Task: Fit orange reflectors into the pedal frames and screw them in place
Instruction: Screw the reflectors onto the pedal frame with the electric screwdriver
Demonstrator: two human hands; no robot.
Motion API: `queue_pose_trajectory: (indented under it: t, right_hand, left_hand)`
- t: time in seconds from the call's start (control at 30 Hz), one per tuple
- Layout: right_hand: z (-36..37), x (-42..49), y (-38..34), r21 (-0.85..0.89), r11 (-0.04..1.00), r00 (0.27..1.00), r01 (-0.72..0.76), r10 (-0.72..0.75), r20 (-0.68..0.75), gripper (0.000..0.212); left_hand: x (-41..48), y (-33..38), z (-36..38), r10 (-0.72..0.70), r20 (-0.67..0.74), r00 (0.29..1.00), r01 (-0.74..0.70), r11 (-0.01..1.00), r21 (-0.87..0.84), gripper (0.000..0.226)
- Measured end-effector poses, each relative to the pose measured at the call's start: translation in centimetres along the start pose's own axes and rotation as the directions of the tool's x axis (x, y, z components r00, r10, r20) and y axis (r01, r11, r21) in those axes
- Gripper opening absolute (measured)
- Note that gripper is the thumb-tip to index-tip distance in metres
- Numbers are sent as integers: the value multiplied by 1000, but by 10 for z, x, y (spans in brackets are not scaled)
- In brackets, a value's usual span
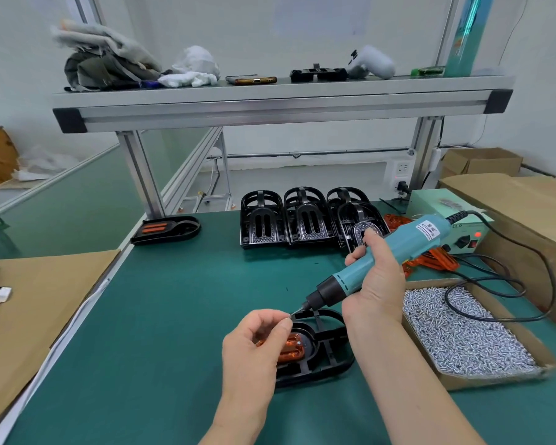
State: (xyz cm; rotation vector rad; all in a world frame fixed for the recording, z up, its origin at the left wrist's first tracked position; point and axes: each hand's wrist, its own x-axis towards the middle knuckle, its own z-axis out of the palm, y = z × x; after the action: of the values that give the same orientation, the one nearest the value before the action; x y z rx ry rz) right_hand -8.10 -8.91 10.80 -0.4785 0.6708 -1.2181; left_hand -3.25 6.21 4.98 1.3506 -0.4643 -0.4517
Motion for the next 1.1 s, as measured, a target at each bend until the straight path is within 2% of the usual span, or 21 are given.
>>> queue_pose_trajectory:
  t: [0.3, 0.67, 0.8, 0.97, 1.1]
  right_hand:
    - [0, -1, 1, -9, 1000, 1000, -5, 5, -10, 24]
    - [0, -4, 7, -15, 1000, 1000, 3, -3, -17, 22]
    - [1, -4, 9, 6, 1000, 1000, 5, -5, -25, 21]
    - [4, -5, 17, -47, 996, 998, 70, -70, 3, 21]
    - [8, -7, 24, -114, 983, 989, 142, -136, 61, 23]
  left_hand:
    - [0, -8, -1, -63, -40, 997, 59, 993, -100, 12]
    - [0, -13, -1, -30, -50, 998, 25, 996, -84, 16]
    - [0, -15, 0, 122, -107, 987, -116, 991, 60, 26]
    - [4, -22, -5, 400, -95, 912, -341, 865, 370, 34]
    - [7, -26, -12, 489, -35, 871, -414, 772, 482, 19]
